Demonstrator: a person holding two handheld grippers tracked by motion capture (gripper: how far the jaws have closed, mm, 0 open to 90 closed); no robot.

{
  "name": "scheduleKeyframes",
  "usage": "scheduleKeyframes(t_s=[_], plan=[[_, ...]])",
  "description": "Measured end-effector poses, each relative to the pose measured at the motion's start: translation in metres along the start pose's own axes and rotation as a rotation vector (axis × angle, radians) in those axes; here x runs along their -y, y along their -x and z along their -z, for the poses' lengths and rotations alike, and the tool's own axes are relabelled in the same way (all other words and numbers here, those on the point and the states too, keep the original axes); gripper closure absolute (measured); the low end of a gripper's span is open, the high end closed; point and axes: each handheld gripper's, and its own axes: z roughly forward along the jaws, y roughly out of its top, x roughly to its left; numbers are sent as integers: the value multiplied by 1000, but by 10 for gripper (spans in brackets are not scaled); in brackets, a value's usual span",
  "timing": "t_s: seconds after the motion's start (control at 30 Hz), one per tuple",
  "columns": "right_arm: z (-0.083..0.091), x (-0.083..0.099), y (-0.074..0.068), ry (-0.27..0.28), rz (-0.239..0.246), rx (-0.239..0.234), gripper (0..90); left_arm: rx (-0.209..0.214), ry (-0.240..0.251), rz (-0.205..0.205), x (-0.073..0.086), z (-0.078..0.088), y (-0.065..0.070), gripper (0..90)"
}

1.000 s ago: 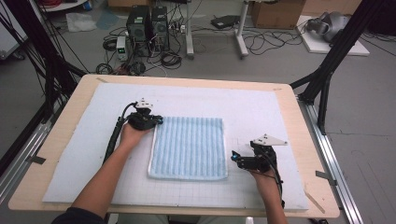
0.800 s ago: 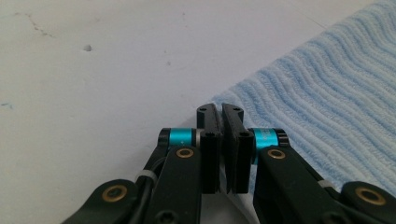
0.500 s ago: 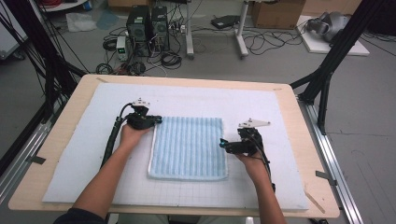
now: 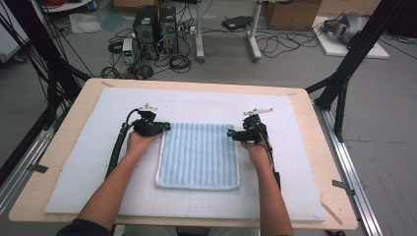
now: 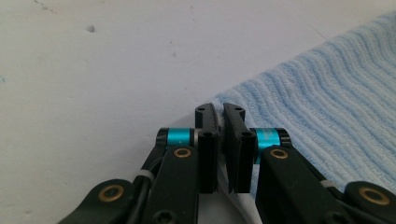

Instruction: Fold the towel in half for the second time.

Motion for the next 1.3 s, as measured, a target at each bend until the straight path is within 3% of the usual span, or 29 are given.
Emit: scheduleKeyframes(t_s=[0.2, 0.27, 0.3, 0.33, 0.43, 0.5, 0.53, 0.63, 0.73, 0.83, 0.93, 1.03, 1.13, 1.2, 1.3], plan=[[-13, 1, 1, 0, -9, -20, 487, 1, 0, 4, 0, 0, 0, 839], [-18, 2, -1, -14, 11, -20, 534, 1, -2, 1, 0, 0, 0, 840], [-19, 2, -2, -17, 19, -7, 584, 2, -2, 2, 0, 0, 0, 841], [-19, 2, -2, -15, 29, -14, 673, 2, 1, 6, 0, 0, 0, 843], [-20, 0, -6, -25, 72, -30, 824, 7, 3, 21, 0, 0, -2, 852], [-20, -4, -10, -30, 98, -2, 838, 8, 23, 62, -1, 1, -6, 861], [-20, -6, -10, -22, 99, 10, 842, 11, 57, 89, -2, 2, -9, 863], [-17, -15, -10, 38, 64, 23, 842, 32, 153, 134, -8, 7, -13, 865], [-12, -18, -8, 87, 39, 1, 842, 65, 168, 102, -8, 14, -14, 864], [-9, -17, -7, 89, 32, -20, 842, 99, 176, 94, -8, 20, -15, 864], [-3, -16, -9, 111, 25, -41, 842, 111, 184, 69, -8, 26, -10, 863], [5, -15, -13, 124, 49, -62, 841, 119, 204, 35, -7, 34, -4, 863], [12, -13, -16, 128, 64, -81, 840, 122, 175, 12, -7, 40, 1, 862], [17, -11, -18, 131, 66, -91, 840, 117, 204, -9, -3, 44, 6, 862], [24, -7, -21, 140, 72, -104, 840, 115, 186, -40, 2, 49, 13, 862]])
